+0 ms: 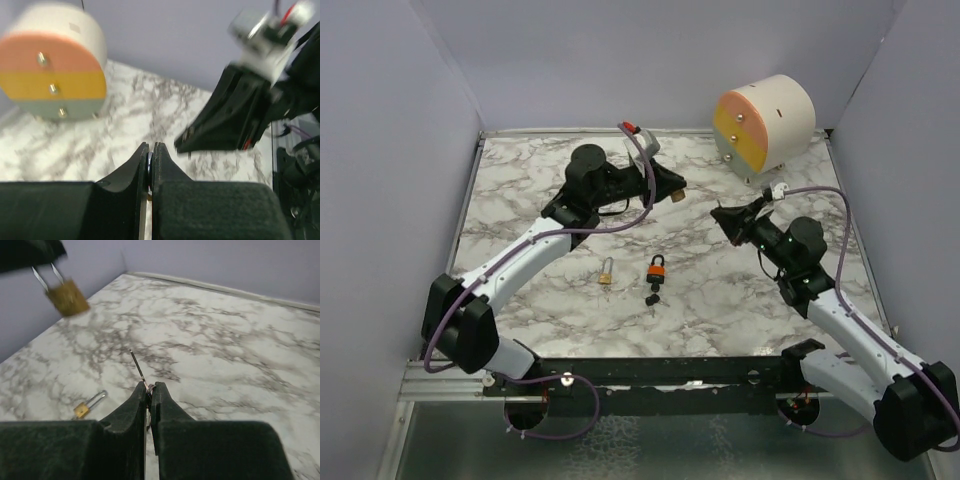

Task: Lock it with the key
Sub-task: Place the lock at the center of the board.

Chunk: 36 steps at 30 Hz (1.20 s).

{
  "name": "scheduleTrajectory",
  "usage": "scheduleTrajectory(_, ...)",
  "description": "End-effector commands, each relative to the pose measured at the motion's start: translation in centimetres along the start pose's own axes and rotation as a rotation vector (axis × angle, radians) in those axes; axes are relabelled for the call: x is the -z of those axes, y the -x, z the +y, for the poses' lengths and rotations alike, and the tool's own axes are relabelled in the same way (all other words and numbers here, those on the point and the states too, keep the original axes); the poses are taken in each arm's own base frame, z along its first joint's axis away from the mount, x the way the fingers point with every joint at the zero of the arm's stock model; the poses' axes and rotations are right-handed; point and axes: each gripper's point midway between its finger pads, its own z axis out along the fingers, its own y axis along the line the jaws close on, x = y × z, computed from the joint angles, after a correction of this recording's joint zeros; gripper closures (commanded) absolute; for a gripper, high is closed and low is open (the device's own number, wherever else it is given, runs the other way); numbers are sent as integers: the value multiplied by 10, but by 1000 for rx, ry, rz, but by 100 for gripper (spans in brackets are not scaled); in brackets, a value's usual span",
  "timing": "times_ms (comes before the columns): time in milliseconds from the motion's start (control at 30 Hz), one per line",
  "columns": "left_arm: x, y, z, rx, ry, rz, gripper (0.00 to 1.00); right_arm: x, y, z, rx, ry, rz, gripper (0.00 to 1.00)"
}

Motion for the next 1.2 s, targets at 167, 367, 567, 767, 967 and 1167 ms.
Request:
scheduleTrajectory(167,-22,-146,6,298,-49,242,99,25,-6,-85,-49,-534,85,99)
scheduleTrajectory(367,-43,-210,-11,391,-118,344,97,30,-41,-95,-74,-583,195,99)
scheduleTrajectory(567,-60,-247,-10,483,-144,361,97,43,-66,-101,-95,-641,269,99)
scheduleTrajectory(767,-74,-272,-4,525,-149,348,92,55,-93,-106,-132,-697,367,99)
scheduleTrajectory(967,-86,-284,8,526,-121,339,89,61,-118,-107,-174,-723,451,99)
scheduleTrajectory(1167,-90,-304,14,538,-105,360,86,60,-123,-108,-187,-731,468,99)
